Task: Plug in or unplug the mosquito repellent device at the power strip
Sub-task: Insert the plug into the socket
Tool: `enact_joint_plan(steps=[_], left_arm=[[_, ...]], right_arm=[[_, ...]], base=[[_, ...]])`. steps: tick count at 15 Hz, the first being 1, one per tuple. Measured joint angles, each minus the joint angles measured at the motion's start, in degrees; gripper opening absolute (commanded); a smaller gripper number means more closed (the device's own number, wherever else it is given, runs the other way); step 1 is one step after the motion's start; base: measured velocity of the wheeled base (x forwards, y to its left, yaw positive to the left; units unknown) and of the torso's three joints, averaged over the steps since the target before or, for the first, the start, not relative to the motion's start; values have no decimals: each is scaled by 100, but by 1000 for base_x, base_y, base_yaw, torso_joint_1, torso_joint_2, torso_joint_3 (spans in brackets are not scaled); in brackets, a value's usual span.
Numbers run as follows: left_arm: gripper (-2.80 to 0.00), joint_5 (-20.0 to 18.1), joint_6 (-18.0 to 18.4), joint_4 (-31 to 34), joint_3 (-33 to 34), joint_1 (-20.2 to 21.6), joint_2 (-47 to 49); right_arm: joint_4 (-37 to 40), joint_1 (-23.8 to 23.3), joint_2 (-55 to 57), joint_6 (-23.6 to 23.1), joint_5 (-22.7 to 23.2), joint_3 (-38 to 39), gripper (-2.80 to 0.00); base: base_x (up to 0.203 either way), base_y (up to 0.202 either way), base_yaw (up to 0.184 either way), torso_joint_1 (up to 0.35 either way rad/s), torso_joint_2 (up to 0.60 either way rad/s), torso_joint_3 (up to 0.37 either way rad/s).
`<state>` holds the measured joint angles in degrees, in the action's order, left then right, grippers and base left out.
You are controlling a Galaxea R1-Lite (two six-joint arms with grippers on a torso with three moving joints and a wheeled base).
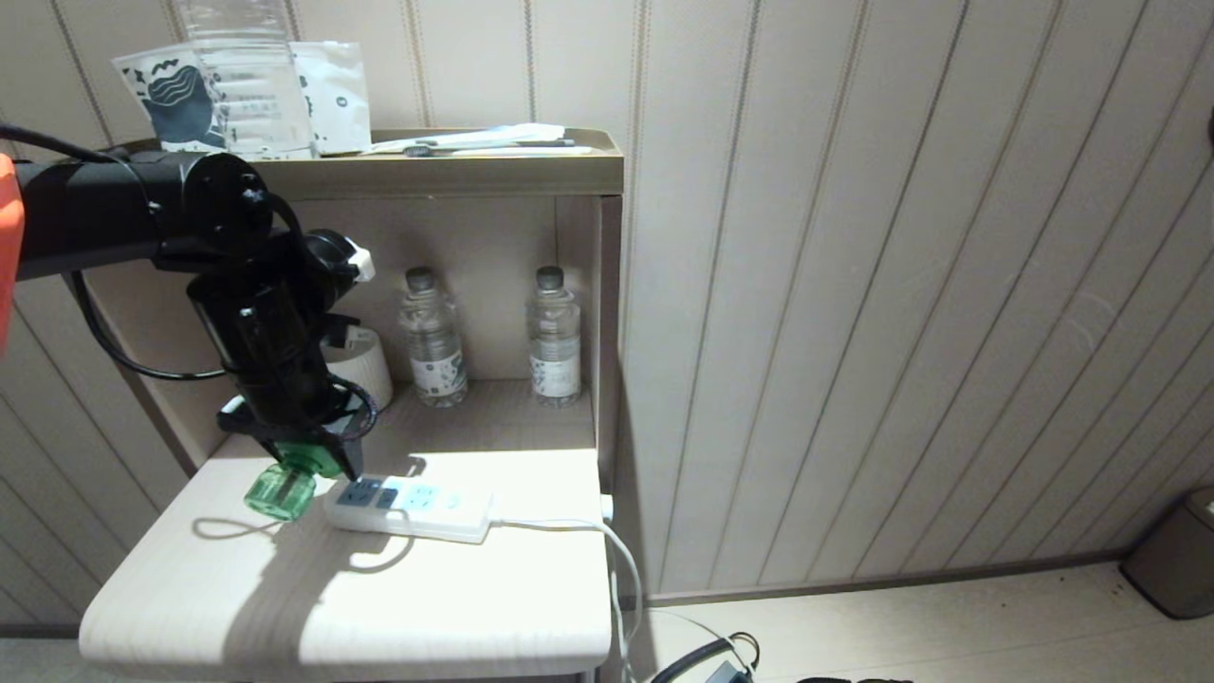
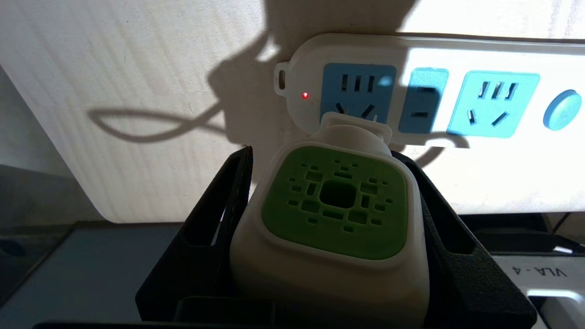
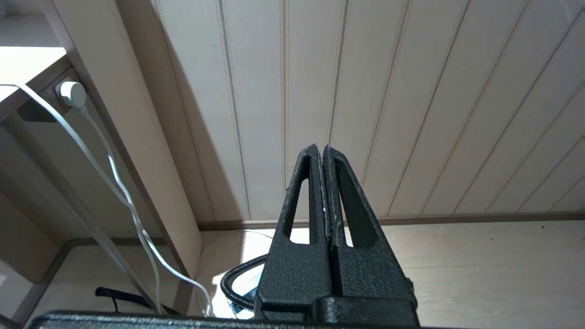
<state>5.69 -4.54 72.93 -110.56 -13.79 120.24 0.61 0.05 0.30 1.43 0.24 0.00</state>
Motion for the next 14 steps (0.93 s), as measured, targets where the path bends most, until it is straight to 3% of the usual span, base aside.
enact_joint_plan(steps=[7,14], left_arm=[[-280,-5,-685,-23,-5,-122,156],[-280,23,-786,-94,-12,-183,236]], right_arm=[[1,2,0,2,1,0,-280],[1,2,0,0,1,0,-280]], base=[[0,0,0,0,0,0],[0,0,0,0,0,0]])
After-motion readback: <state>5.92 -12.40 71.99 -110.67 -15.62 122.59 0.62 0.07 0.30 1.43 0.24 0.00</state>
